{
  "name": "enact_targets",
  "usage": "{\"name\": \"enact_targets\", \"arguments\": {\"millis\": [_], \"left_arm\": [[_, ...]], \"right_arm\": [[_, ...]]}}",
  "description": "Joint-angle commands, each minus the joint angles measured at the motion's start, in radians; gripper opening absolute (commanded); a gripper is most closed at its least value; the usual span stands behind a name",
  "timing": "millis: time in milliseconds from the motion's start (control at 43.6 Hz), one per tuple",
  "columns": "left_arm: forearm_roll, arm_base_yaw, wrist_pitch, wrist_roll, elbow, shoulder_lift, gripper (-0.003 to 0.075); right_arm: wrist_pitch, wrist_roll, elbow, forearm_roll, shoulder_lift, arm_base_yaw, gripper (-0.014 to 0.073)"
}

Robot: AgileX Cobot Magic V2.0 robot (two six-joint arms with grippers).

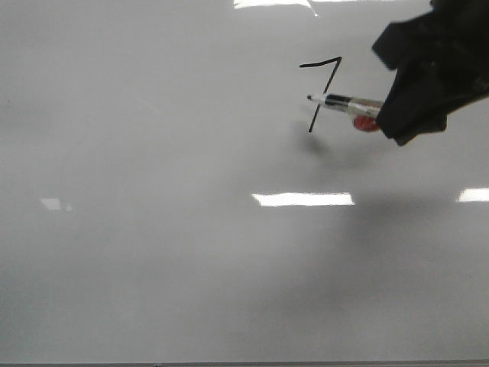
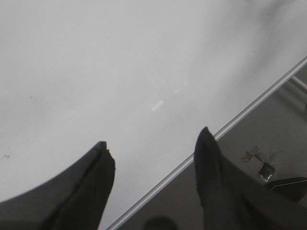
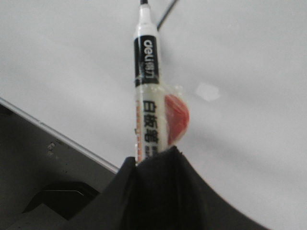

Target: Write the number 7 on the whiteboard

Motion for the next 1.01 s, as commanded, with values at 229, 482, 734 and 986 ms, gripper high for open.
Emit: {"name": "enact_targets", "arguments": {"millis": [229,482,734,986], "left_arm": [[-0.349,0.002,0.001,0.405,-0.033,0.028,0.0462],[-0.447,-0.112,0.012,0.558,-0.066,0.13,0.0486],[-0.447,-0.302,-0.046,0.583,-0.119,0.286,0.0484],[-0.447,-0.433,-0.07,0.603,-0.218,0.451,0.0484]], "right_arm": [[0.279,-0.315,-0.034,0.002,-0.252,0.194,-0.0059],[0.328,-0.33,-0.034,0.003,-0.305,0.285,-0.006],[0.324,-0.33,-0.034,0.012,-0.305,0.293,-0.006],[0.32,-0.33,-0.034,0.012,-0.305,0.293,-0.006]]}}
